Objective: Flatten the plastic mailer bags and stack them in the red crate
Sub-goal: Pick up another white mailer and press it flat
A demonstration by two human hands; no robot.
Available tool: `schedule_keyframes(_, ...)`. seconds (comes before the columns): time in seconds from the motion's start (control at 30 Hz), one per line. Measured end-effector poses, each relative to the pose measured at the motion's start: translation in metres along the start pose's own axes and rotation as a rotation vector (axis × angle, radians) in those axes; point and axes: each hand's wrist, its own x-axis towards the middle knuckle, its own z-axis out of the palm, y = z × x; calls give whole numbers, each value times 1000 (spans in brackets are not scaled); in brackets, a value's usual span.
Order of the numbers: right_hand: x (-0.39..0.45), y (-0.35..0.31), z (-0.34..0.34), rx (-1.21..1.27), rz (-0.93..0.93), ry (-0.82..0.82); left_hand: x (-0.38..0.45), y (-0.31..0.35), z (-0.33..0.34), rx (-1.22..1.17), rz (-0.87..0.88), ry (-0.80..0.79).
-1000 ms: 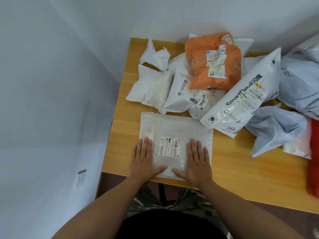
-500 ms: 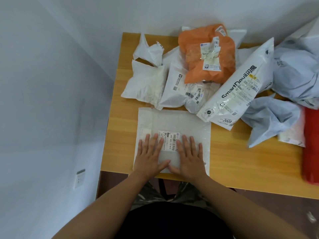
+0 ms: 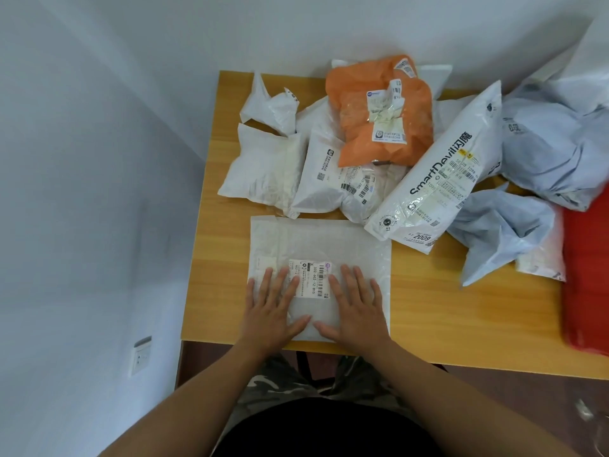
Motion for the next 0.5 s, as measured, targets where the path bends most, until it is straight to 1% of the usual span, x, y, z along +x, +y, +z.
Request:
schedule_keyframes(0.1, -7, 22, -7, -22, -47, 15, -5, -12, -1, 28, 156, 69)
schedule_keyframes(0.17, -10, 36, -6, -38, -74, -12, -5, -19, 2, 50, 211, 77)
schedule_keyframes(0.27, -9, 44, -3, -48, -97, -43, -3, -24, 6, 48, 205, 44)
schedule_keyframes(0.5, -9, 43, -1, -70, -119, -18, -2, -23, 3, 21, 201, -46)
